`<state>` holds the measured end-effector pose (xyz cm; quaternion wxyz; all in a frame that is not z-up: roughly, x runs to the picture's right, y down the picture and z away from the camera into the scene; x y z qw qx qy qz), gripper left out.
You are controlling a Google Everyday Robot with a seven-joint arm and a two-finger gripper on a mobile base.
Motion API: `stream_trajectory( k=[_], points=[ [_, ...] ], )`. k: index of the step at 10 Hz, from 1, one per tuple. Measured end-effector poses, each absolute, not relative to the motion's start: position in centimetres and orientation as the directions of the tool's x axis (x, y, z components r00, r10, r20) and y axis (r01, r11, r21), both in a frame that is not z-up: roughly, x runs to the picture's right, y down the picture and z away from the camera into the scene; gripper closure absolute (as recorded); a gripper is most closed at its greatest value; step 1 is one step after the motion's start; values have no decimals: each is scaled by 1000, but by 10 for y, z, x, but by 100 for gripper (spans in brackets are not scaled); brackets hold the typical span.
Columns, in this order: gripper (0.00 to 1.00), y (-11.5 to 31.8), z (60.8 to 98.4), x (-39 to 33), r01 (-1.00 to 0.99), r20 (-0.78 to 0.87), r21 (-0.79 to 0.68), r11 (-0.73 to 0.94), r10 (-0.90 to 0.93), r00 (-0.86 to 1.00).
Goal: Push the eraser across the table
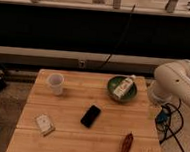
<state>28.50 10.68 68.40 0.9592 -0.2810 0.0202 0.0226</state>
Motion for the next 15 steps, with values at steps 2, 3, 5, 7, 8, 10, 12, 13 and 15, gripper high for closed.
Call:
stream_trajectory(
  k=[2, 3, 5, 7, 8, 10, 12, 13, 15],
  points=[
    [20, 107, 684, 285, -55, -51, -538, 841, 32, 998],
    [20, 107, 684, 285, -55, -51, -538, 841, 32, 998],
    [20, 107, 684, 285, -55, -51, -538, 841, 32, 998],
    [20, 107, 684, 285, -55, -51, -538, 841, 32, 998],
    [20, 107, 684, 285, -55, -51, -538, 841, 32, 998],
    [20, 107, 684, 285, -55, -51, -538, 841, 32, 998],
    [20, 111, 685, 281, -48, -53, -541, 840, 23, 998],
    [20, 115, 687, 270, -39, -51, -542, 839, 14, 999],
    [20, 121, 693, 236, -11, -40, -545, 839, -13, 999]
  ],
)
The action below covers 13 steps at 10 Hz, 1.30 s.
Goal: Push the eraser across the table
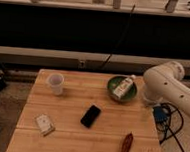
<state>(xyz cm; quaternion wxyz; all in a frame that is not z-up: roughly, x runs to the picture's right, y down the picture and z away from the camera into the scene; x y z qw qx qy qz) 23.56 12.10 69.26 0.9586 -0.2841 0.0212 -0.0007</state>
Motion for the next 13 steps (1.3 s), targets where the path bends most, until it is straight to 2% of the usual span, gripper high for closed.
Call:
stream_trajectory(
  k=[13],
  points=[
    [20, 175, 751, 147, 93, 47, -591, 802, -80, 996]
  ],
)
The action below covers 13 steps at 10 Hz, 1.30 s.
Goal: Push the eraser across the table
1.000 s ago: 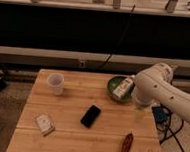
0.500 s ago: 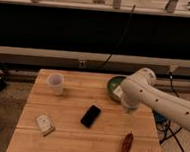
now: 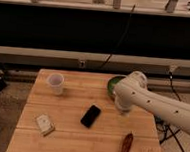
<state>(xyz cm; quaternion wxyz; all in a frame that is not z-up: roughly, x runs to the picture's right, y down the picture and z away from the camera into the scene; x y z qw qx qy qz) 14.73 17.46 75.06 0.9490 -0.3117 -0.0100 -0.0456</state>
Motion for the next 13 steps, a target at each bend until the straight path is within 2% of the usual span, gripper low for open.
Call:
stream_trajectory(
  k=[7, 12, 13],
  points=[
    [22, 185, 764, 134, 117, 68, -611, 783, -95, 993],
    [68, 192, 775, 131, 126, 78, -619, 775, -98, 992],
    [81, 194, 779, 128, 128, 82, -622, 772, -99, 992]
  ],
)
